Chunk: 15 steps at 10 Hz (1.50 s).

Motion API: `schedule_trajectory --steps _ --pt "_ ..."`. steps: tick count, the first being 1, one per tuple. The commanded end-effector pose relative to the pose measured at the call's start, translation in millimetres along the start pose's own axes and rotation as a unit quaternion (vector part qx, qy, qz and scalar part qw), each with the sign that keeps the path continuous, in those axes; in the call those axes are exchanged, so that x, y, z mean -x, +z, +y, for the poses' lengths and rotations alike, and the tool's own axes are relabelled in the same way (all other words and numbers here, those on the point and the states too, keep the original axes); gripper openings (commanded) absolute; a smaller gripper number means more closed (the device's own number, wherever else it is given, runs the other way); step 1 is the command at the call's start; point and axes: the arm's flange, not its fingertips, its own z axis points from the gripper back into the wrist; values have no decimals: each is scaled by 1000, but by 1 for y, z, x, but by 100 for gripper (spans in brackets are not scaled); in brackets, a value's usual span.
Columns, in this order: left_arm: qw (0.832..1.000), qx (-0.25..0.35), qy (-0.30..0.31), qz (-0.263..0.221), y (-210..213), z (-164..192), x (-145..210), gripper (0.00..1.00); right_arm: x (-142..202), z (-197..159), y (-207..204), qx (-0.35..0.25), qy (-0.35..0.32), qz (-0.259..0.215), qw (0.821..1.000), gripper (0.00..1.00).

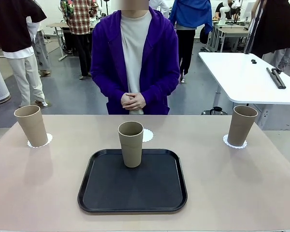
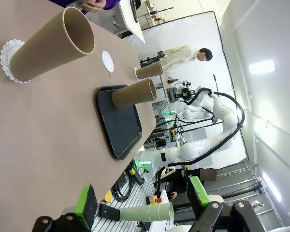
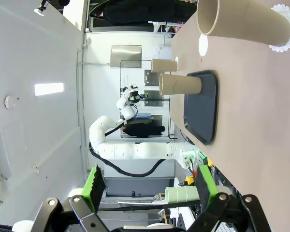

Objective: Place coasters on the table and set cups on them.
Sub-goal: Take one Reusable plastic cup from the Flat Tray and place it on a coaster set by the human.

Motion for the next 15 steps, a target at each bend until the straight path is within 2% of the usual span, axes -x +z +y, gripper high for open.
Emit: schedule_trajectory --steps 1,7,8,10,11,13,14,15 --pt "1000 3 -1 -4 1 -2 -1 100 1 0 0 -7 0 0 1000 100" --pt "1000 3 -1 -4 1 -2 -1 100 0 0 0 0 0 0 1000 100" --pt "1000 3 -1 -4 1 -2 -1 100 0 14 8 17 6 20 1000 100" --pt "1000 3 -1 -4 1 -2 -1 100 1 84 -37 115 38 51 991 100" --pt "1000 3 -1 -4 1 -2 -1 100 5 127 -83 180 68 66 979 100" --pt "1000 3 -1 -4 1 -2 -1 100 7 178 -188 311 116 118 936 100" --pt "1000 3 -1 -4 1 -2 -1 100 8 188 -246 374 144 149 904 100" --pt "1000 3 -1 -4 1 -2 -1 100 13 194 -311 440 181 192 858 100"
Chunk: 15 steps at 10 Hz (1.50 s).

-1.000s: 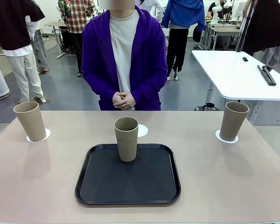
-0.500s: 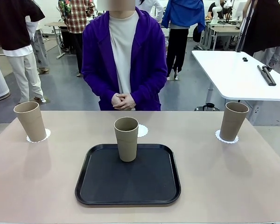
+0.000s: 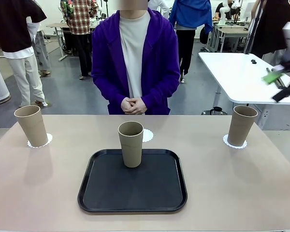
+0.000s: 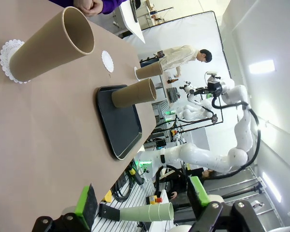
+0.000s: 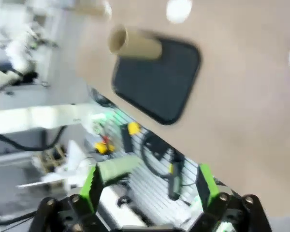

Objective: Place coasters on the table and set cups on them.
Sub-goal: Take one Reusable plastic cup from the Flat Tray and place it on a coaster set by the human.

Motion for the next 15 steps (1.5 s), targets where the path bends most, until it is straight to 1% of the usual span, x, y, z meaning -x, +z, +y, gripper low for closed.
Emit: schedule_trajectory --steps 1,2,3,4,5,7,8,10,11,15 --pt "1000 3 -1 -4 2 -2 0 100 -37 36 -80 138 61 76 986 100" --pt "1000 3 -1 -4 2 -2 0 100 -50 55 -109 185 100 109 972 100" --pt "1000 3 -1 -4 2 -2 0 100 -56 63 -136 206 143 144 957 100" --pt "1000 3 -1 -4 2 -2 0 100 -60 60 -156 222 175 168 944 100" --pt "1000 3 -1 -4 2 -2 0 100 -67 52 -167 226 197 177 937 100" --pt "1000 3 -1 -4 2 -2 0 100 -74 37 -174 201 232 194 932 100" --pt "1000 3 -1 -4 2 -2 0 100 -74 29 -167 188 247 189 932 100" --pt "1000 3 -1 -4 2 -2 0 100 -79 16 -161 173 241 188 936 100" --pt "1000 3 -1 -4 2 -2 0 100 -75 21 -168 200 234 194 931 100" --pt "1000 3 -1 -4 2 -2 0 100 -75 21 -168 200 234 194 931 100"
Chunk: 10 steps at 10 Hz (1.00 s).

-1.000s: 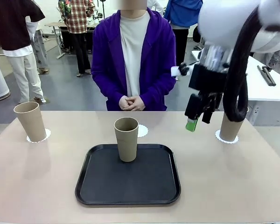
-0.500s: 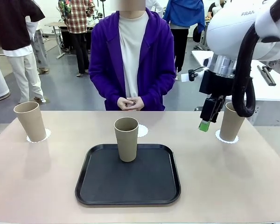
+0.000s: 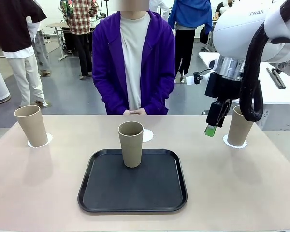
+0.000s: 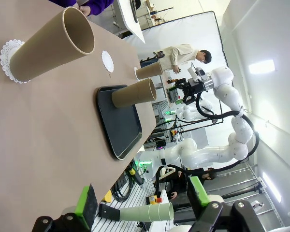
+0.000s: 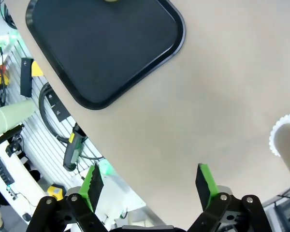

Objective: Place coasters on the table and set cups on them.
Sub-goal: Take one Reusable plastic cup from the Flat Tray and place it on a coaster set by the human.

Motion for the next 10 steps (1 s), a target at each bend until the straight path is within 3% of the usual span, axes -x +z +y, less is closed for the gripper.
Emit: schedule_trajectory --steps 1,2,3,5,7,10 --pt "1000 3 -1 -4 1 -2 -1 100 1 -1 0 0 -1 0 1000 100" --pt "1000 3 -1 -4 1 -2 -1 100 7 -12 -13 -6 92 -87 992 100" --pt "1000 3 -1 -4 1 -2 -1 100 4 -19 -29 -8 166 -180 969 100" --pt "1000 3 -1 -4 1 -2 -1 100 -7 -26 -61 -58 281 -340 895 100" --pt "1000 3 -1 -4 1 -2 -1 100 -4 -35 -73 -114 297 -463 827 100" --pt "1000 3 -1 -4 1 -2 -1 100 7 -51 -91 -122 273 -537 789 100"
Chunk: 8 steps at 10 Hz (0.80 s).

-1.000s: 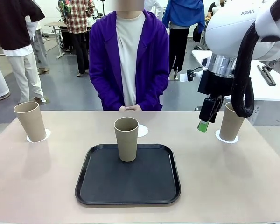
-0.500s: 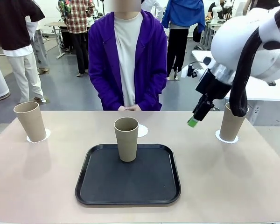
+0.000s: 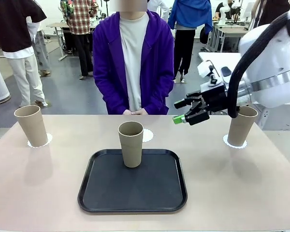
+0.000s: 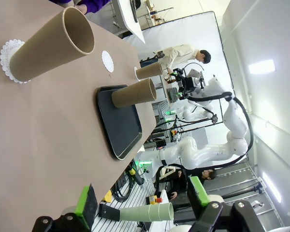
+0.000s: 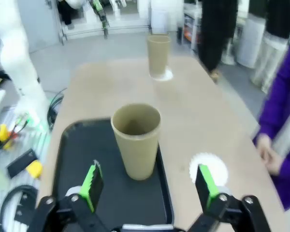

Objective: Place coasters on the table and set cups on them.
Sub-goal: Take one Reusable plastic cup from the Flat Tray and place it on a coaster set by the human.

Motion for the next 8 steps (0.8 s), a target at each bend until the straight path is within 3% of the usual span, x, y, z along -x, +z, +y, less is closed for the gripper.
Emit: schedule_trajectory --steps 1,8 --pt "1000 3 -1 -3 1 -2 -1 100 45 -9 -1 -44 -18 -48 998 100" --pt "1000 3 -1 -3 1 -2 -1 100 77 -11 -29 -53 -33 -22 998 100"
